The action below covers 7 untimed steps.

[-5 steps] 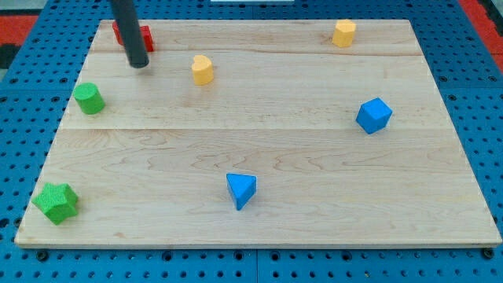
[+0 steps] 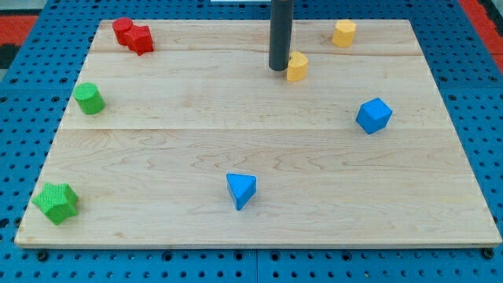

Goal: Place the yellow heart and blue triangle in a vertical line

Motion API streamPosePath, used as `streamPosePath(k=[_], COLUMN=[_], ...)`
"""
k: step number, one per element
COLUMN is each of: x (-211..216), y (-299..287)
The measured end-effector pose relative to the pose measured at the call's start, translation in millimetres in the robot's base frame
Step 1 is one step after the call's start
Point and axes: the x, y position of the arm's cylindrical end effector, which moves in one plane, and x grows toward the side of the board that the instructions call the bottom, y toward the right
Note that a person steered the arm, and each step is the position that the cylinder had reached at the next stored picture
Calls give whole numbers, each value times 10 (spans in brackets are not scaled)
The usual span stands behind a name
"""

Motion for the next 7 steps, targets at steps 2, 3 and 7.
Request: streamPosePath(k=[2,3,7], x=[100,16,2299], y=[572,953,347])
